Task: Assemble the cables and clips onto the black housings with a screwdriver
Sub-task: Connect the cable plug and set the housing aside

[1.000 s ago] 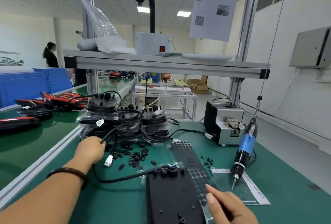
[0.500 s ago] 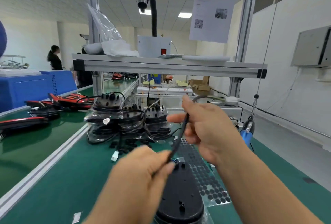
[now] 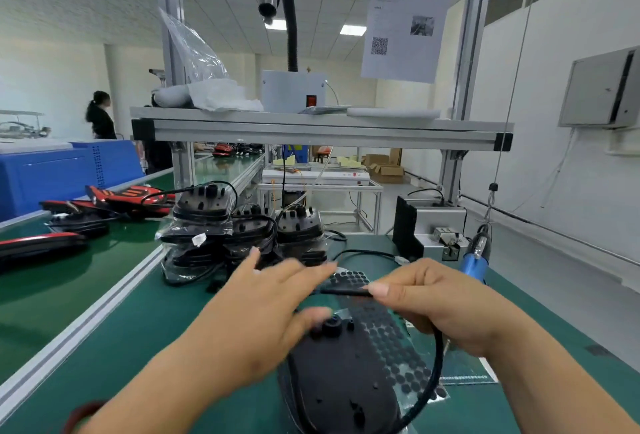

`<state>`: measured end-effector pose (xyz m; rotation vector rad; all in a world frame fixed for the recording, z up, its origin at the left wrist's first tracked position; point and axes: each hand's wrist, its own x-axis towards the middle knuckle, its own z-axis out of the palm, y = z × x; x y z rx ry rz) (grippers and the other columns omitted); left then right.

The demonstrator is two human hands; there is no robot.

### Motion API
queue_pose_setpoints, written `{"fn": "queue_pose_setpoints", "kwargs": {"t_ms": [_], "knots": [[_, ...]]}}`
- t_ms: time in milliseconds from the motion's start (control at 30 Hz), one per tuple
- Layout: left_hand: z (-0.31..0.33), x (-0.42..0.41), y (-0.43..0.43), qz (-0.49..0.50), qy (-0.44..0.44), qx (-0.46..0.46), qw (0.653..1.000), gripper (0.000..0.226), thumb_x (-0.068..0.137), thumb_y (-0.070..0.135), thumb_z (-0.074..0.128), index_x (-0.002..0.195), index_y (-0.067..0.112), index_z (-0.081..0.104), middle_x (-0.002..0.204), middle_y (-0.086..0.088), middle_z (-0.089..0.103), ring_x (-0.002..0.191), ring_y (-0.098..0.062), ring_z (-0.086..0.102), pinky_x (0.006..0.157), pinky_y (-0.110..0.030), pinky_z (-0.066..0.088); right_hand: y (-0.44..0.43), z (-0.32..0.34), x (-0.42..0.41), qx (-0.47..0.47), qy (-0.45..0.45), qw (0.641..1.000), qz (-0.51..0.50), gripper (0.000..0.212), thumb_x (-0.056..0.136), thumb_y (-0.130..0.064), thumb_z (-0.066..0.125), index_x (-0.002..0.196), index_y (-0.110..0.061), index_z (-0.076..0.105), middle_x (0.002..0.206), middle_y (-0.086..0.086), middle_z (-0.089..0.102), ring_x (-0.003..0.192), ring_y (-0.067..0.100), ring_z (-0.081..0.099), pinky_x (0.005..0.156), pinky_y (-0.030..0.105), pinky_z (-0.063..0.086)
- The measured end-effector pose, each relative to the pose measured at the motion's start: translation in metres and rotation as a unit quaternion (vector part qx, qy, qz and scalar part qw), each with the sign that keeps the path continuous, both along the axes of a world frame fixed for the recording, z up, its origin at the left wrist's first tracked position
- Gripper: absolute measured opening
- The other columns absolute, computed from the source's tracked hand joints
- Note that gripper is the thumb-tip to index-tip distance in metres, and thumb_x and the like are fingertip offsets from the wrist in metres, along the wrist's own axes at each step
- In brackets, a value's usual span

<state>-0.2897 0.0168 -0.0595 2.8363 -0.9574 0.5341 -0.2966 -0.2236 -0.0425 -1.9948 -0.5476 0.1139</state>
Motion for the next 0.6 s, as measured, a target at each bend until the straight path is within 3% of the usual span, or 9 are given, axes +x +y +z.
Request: {"fn": "queue_pose_setpoints", "kwargs": {"t_ms": [33,100,200,233,267,333,400,500,600], "knots": [[-0.006,0.008,0.0,-0.022,0.055,-0.076,0.995,0.046,0.092,0.064,0.024,0.13,0.045,0.043,0.111,0.036,0.051,0.104,0.011,0.048,0.106,-0.031,0.037,0.0,-0.001,0.008,0.017,0.01,1.0,-0.014,0.03,0.089,-0.043,0.063,0.08,-0.017,0.073,0.052,-0.001,0.027,0.048,0.013,0.022,0.047,0.014,0.026],[-0.02,0.017,-0.004,-0.018,0.177,-0.329,0.927,0.028,0.098,0.04,0.041,0.1,0.024,0.063,0.062,0.018,0.052,0.058,0.001,0.049,0.065,-0.026,0.053,0.002,-0.011,0.025,0.074,0.029,0.995,-0.067,0.018,0.094,-0.026,0.06,0.107,-0.025,0.073,0.051,-0.009,0.044,0.045,0.005,0.036,0.048,0.01,0.033],[-0.046,0.016,-0.019,0.106,0.308,-0.637,0.699,0.022,0.1,0.017,0.046,0.098,0.017,0.068,0.057,0.003,0.048,0.048,-0.008,0.044,0.046,-0.022,0.048,0.017,-0.044,0.04,0.063,-0.019,0.98,-0.19,0.016,0.093,-0.021,0.062,0.107,-0.023,0.067,0.061,-0.011,0.05,0.048,0.001,0.041,0.051,0.014,0.034],[-0.055,0.014,-0.024,0.135,0.304,-0.681,0.653,0.022,0.099,0.013,0.046,0.1,0.018,0.068,0.064,0.0,0.053,0.053,-0.011,0.048,0.046,-0.023,0.048,0.02,-0.057,0.039,0.059,-0.028,0.972,-0.225,0.012,0.091,-0.022,0.064,0.103,-0.023,0.067,0.065,-0.009,0.052,0.05,0.0,0.044,0.051,0.012,0.036],[-0.065,0.012,-0.03,0.162,0.286,-0.684,0.652,0.022,0.099,0.012,0.048,0.105,0.018,0.068,0.073,-0.001,0.059,0.061,-0.013,0.053,0.051,-0.027,0.051,0.022,-0.069,0.036,0.065,-0.027,0.966,-0.248,0.009,0.09,-0.021,0.066,0.098,-0.023,0.067,0.069,-0.008,0.057,0.055,0.0,0.049,0.053,0.009,0.038],[-0.084,0.005,-0.038,0.225,0.224,-0.612,0.724,0.025,0.096,0.016,0.054,0.115,0.022,0.069,0.097,0.002,0.066,0.084,-0.015,0.059,0.08,-0.03,0.051,0.022,-0.09,0.024,0.053,-0.034,0.962,-0.267,0.012,0.086,-0.018,0.069,0.091,-0.029,0.071,0.081,-0.01,0.068,0.07,0.002,0.06,0.063,0.004,0.041],[-0.092,-0.006,-0.042,0.279,0.154,-0.533,0.784,0.026,0.092,0.021,0.058,0.114,0.03,0.07,0.121,0.006,0.061,0.109,-0.014,0.054,0.099,-0.024,0.036,0.022,-0.104,0.01,0.008,-0.048,0.959,-0.279,0.023,0.086,-0.021,0.07,0.085,-0.044,0.071,0.089,-0.018,0.07,0.083,-0.009,0.062,0.07,-0.001,0.039],[-0.088,-0.018,-0.04,0.295,0.178,-0.459,0.819,0.034,0.095,0.024,0.054,0.126,0.036,0.059,0.144,0.013,0.045,0.133,-0.009,0.04,0.104,-0.016,0.025,0.022,-0.114,-0.004,-0.03,-0.057,0.95,-0.306,0.018,0.085,-0.033,0.069,0.083,-0.05,0.073,0.089,-0.025,0.068,0.088,-0.02,0.055,0.072,-0.005,0.035],[-0.086,-0.023,-0.03,0.264,0.207,-0.434,0.836,0.046,0.099,0.027,0.043,0.143,0.038,0.036,0.147,0.021,0.037,0.137,-0.001,0.035,0.104,-0.012,0.024,0.021,-0.106,-0.002,-0.074,-0.053,0.941,-0.325,0.013,0.085,-0.042,0.067,0.075,-0.039,0.075,0.07,-0.022,0.067,0.069,-0.014,0.056,0.062,0.001,0.038]]}}
